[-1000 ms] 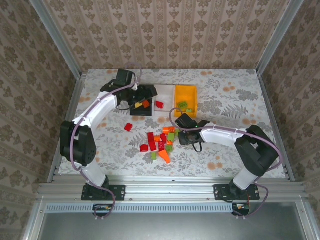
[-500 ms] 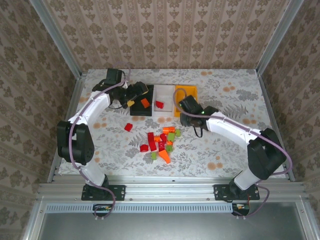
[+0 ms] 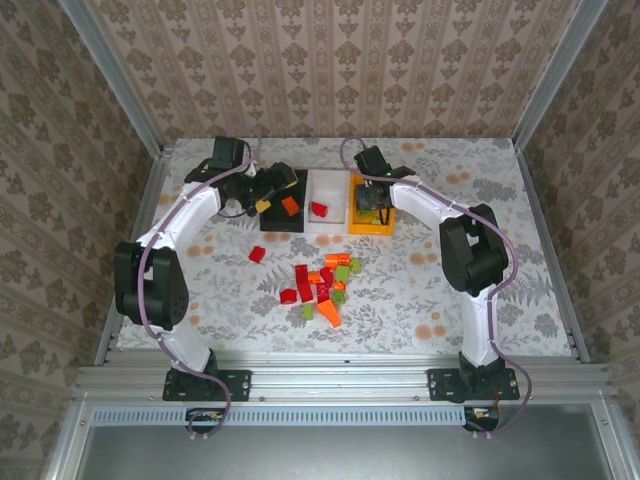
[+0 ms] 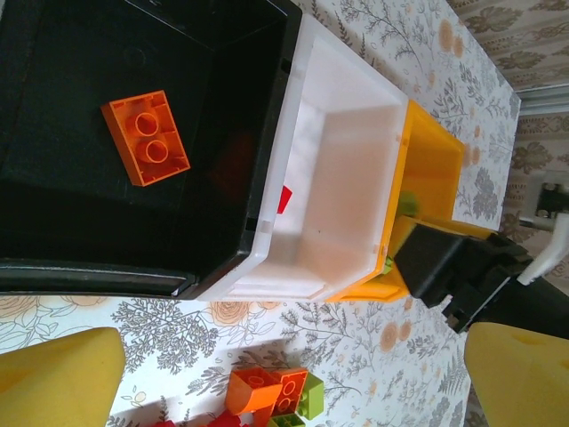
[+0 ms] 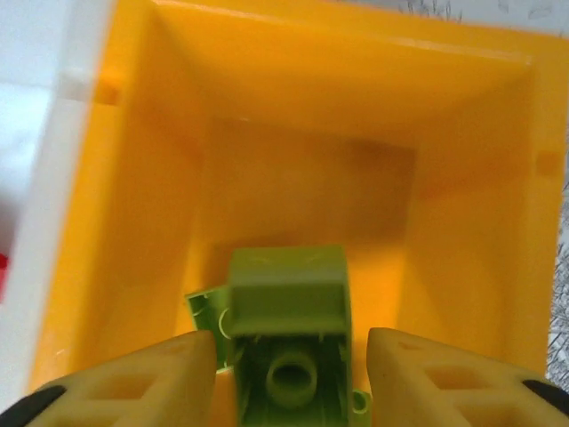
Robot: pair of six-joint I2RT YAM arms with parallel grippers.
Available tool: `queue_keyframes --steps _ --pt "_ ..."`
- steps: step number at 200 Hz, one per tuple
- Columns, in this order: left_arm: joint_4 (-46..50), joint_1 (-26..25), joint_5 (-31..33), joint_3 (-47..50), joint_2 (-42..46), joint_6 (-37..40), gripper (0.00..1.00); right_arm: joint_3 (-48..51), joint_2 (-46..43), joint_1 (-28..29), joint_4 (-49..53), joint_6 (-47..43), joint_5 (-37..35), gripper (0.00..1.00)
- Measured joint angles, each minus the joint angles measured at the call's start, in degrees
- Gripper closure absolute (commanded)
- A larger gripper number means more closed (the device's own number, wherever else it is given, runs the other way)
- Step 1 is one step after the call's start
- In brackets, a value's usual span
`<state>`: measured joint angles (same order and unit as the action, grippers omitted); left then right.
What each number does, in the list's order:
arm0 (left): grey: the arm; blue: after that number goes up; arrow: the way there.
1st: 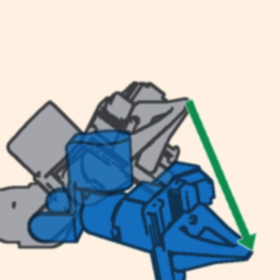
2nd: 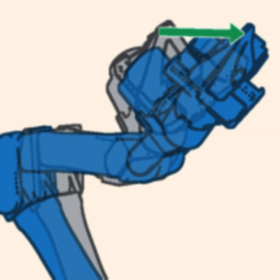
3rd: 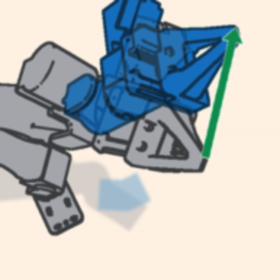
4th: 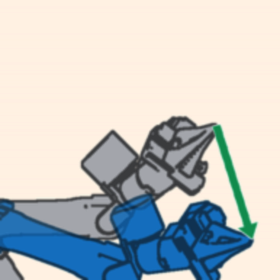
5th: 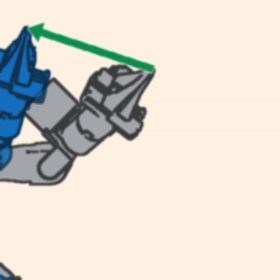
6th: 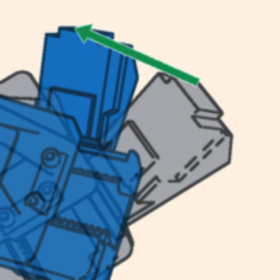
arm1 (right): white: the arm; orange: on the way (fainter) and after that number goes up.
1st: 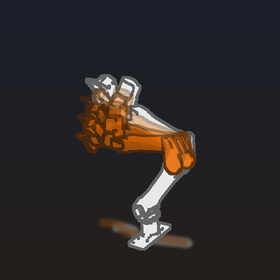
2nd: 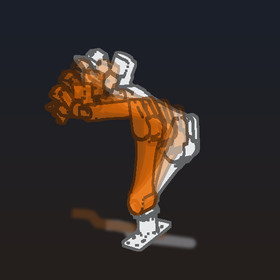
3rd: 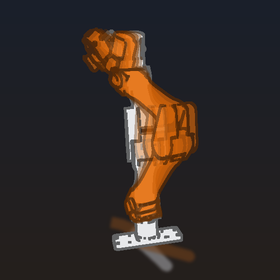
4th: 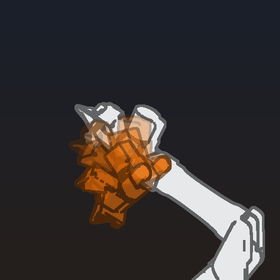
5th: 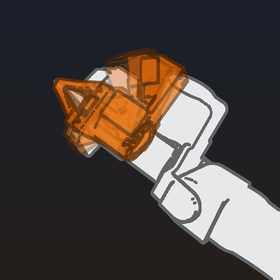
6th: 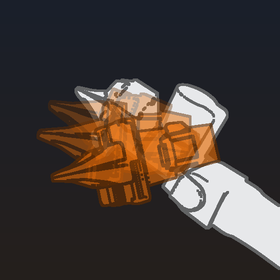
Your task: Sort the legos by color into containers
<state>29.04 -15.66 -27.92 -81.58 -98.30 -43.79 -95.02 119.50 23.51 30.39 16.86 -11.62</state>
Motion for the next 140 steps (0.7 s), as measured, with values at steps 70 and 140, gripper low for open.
queue_keyframes --steps 70,140 --pt "0.0 0.0 -0.26 0.0 0.0 0.0 0.0 11.45 -16.81 2.91 -1.53 0.31 1.88 0.43" --pt "-0.02 -0.11 -0.42 0.09 0.0 0.0 0.0 27.02 -22.27 18.03 -4.87 9.35 5.68 0.4"
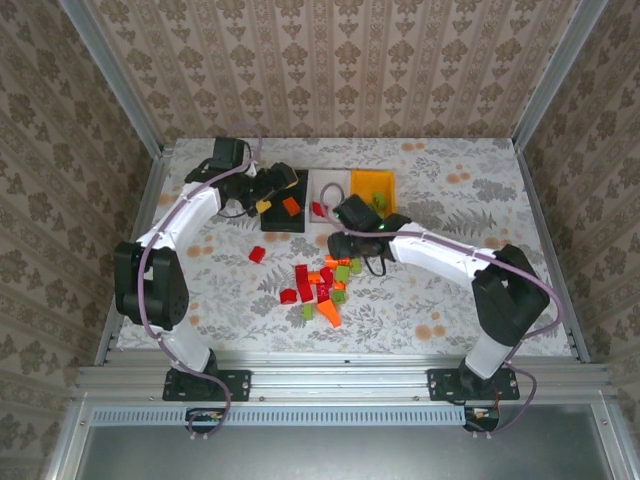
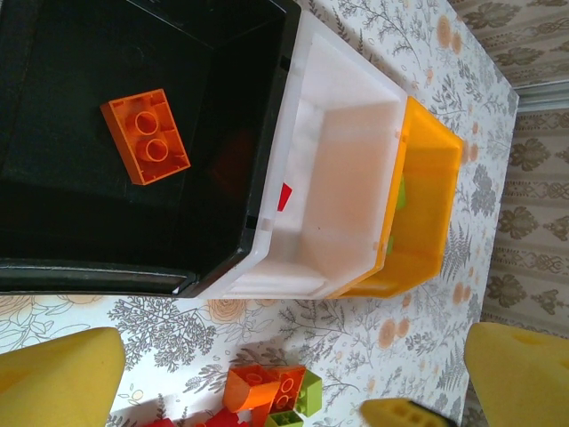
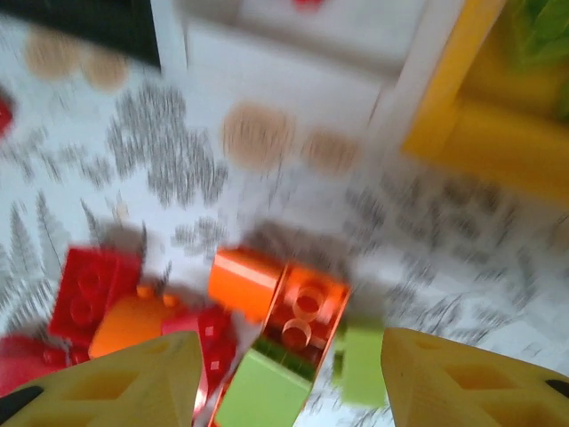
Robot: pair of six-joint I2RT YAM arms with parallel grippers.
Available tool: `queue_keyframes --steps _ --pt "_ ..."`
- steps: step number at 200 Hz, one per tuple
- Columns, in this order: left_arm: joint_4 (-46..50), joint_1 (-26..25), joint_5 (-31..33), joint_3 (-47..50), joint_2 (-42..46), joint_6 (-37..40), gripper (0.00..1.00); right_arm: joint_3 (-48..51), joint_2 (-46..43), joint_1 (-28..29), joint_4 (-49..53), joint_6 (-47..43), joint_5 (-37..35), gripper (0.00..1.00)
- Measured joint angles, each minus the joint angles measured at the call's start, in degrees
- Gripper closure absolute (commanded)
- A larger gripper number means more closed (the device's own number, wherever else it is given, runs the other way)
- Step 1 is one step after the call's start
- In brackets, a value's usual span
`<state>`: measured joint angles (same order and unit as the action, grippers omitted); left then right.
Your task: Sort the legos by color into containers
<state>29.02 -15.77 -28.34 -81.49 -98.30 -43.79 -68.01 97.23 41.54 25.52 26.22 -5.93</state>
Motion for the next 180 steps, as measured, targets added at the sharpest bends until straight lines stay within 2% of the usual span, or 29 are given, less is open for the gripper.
queue_keyframes --steps 23,54,92,180 --pt "0.02 -0.31 0.0 0.0 0.0 0.0 0.0 3.61 -0.02 3.98 0.2 2.67 0.44 0.37" --pt "0.02 -0.33 0.0 0.0 0.0 0.0 0.0 7.98 -3.04 9.03 1.33 4.02 0.44 0.39" --pt "0.02 -0.33 0.0 0.0 0.0 0.0 0.0 11.93 -8.48 11.5 1.86 4.24 2.73 0.39" --pt "0.07 -0.37 0.07 0.0 -0.02 0.02 0.0 12.41 -2.21 14.99 0.74 4.22 9.2 0.46"
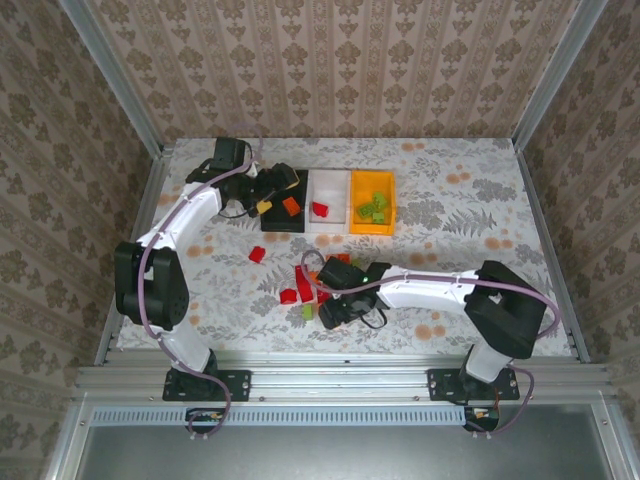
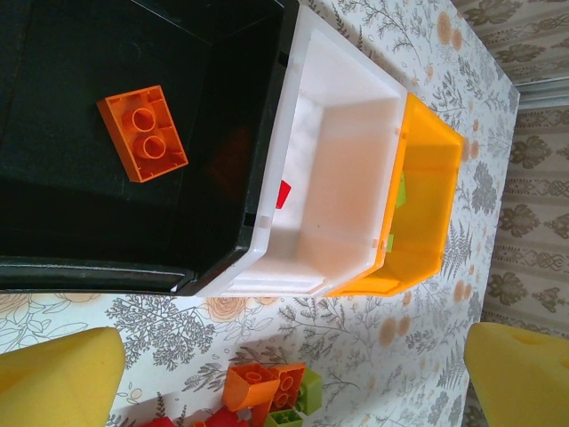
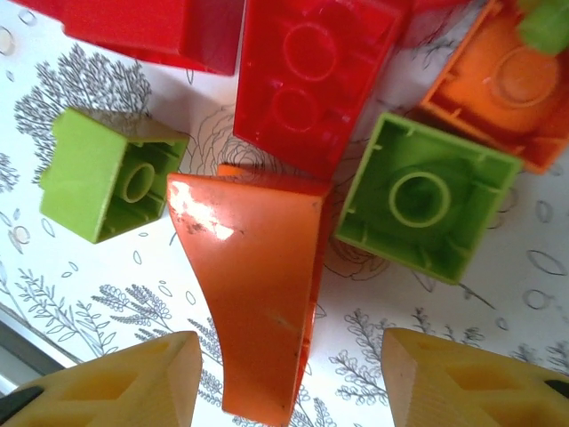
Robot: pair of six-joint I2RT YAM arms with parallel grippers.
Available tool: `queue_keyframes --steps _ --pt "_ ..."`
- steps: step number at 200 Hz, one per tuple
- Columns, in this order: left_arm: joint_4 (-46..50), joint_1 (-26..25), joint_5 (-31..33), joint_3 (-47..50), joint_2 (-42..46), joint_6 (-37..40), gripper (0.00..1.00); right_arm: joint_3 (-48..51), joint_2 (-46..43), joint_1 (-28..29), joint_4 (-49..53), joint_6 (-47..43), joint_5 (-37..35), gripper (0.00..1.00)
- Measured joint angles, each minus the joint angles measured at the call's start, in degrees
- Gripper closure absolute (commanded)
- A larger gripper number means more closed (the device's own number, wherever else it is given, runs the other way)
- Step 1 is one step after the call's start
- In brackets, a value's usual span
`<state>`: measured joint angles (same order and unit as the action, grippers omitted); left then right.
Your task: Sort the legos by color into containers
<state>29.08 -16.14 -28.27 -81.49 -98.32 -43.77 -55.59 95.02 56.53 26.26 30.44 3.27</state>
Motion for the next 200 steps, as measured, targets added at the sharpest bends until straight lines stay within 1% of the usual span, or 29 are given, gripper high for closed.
queue_keyframes --steps 28,64,127,159,200 --pt "0.0 0.0 0.0 0.0 0.0 0.0 0.0 -0.66 1.92 0.15 -0.37 -0.02 0.24 0.5" --pt "0.0 0.02 0.0 0.0 -0.22 0.0 0.0 -2.45 3.76 0.37 -0.42 -0.22 0.2 0.59" --pt "0.02 0.02 0.0 0.0 -0.26 0.0 0.0 -2.99 3.93 2.05 0.09 -0.17 -1.07 0.71" --pt "0.02 0.07 0.0 0.0 -0.26 0.0 0.0 -2.97 3.17 2.82 0.96 -0.15 -2.01 0.74" --pt "0.02 0.2 0.15 0.0 -0.26 0.0 0.0 -2.97 0.57 3.91 1.22 0.09 -3.43 0.75"
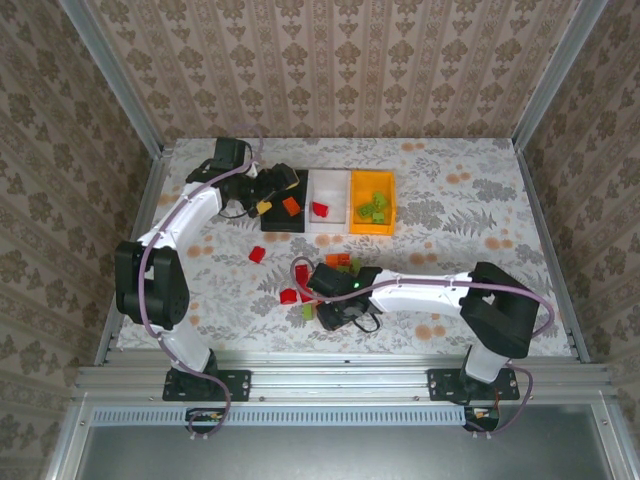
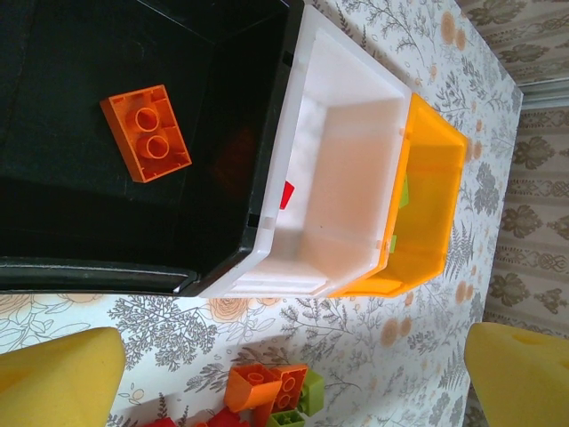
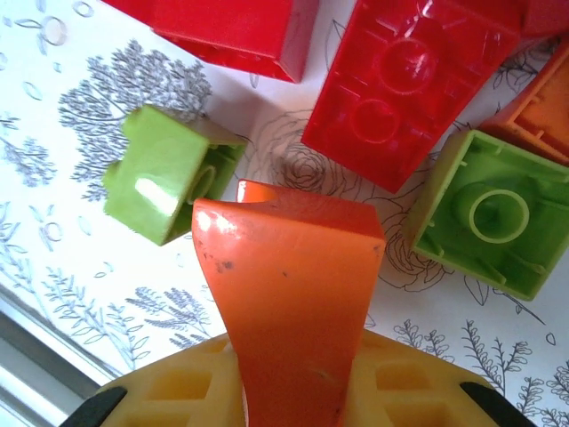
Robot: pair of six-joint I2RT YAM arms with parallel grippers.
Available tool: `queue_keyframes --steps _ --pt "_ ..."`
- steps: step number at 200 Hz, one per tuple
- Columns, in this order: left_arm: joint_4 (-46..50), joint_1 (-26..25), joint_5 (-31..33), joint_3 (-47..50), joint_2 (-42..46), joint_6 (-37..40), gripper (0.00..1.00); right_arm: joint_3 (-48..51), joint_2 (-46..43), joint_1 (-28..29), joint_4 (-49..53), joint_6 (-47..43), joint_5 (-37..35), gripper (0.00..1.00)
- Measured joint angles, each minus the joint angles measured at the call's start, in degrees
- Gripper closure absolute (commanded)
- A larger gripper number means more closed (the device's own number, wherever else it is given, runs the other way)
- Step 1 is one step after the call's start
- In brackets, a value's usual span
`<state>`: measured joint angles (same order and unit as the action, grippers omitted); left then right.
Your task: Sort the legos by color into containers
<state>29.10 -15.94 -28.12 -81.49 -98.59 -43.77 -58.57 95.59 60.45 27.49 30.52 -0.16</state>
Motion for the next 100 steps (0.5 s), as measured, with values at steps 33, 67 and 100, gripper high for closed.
queue_keyframes --steps 33,67,100 --pt "0.0 0.98 0.0 0.0 0.0 0.0 0.0 0.0 -3.69 0.37 0.66 0.66 -0.26 0.75" --pt "0.0 3.41 -0.07 0.0 0.07 0.0 0.0 -5.25 -5.86 0.35 6.23 -1.01 -2.95 0.75" --pt "-0.02 8.0 0.28 0.0 0.07 0.0 0.0 -19.98 -3.39 -1.31 8.55 -7.3 -5.79 0.76"
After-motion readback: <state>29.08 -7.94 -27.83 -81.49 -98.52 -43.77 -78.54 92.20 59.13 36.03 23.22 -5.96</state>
